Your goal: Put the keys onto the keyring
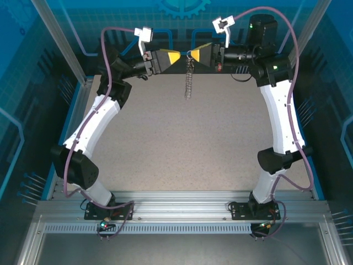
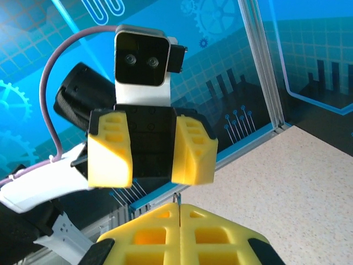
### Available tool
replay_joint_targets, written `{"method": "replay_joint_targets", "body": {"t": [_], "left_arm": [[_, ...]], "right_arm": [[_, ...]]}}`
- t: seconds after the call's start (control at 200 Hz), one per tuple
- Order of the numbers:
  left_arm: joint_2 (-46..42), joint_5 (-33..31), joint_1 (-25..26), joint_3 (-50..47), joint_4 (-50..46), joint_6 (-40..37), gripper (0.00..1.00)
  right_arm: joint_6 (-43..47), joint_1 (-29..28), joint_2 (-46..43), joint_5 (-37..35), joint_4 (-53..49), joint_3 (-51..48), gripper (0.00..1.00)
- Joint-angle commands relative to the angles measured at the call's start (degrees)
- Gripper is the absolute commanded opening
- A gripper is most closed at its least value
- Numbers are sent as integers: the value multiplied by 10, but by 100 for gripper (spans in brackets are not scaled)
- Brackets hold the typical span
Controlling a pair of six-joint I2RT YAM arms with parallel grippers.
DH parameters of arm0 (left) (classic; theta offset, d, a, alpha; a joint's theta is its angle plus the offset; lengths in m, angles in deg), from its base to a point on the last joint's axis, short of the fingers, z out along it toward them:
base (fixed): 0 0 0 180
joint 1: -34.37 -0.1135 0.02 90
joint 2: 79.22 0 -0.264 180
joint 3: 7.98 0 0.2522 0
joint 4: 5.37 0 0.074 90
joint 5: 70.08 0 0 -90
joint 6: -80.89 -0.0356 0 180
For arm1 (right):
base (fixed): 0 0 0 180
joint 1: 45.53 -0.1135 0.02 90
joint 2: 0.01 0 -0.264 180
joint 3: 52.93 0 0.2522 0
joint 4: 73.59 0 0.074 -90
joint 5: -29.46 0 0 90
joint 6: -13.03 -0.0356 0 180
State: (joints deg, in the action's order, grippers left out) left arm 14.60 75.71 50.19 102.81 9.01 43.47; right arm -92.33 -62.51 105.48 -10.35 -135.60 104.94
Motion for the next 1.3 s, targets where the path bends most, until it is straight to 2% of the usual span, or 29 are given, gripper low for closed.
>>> {"method": "replay_joint_targets", "body": {"t": [0.0,0.165,0.36,0.57,1.116,1.296], "left_arm": [[-11,51,-7,31,-98,-80,46],[-5,81,-7,72,-269,-201,45],[3,96,-7,96,-381,-282,43],[9,101,-7,97,-418,-313,41],[32,115,13,105,-426,-318,41],[36,116,16,106,-419,-315,33]], "right_arm": [[62,16,12,31,-95,25,0],[89,20,18,48,-124,20,0],[116,13,23,68,-151,6,0],[141,-9,27,74,-170,-17,0],[142,-30,44,97,-159,-29,0],[137,-30,45,101,-151,-29,0]]}}
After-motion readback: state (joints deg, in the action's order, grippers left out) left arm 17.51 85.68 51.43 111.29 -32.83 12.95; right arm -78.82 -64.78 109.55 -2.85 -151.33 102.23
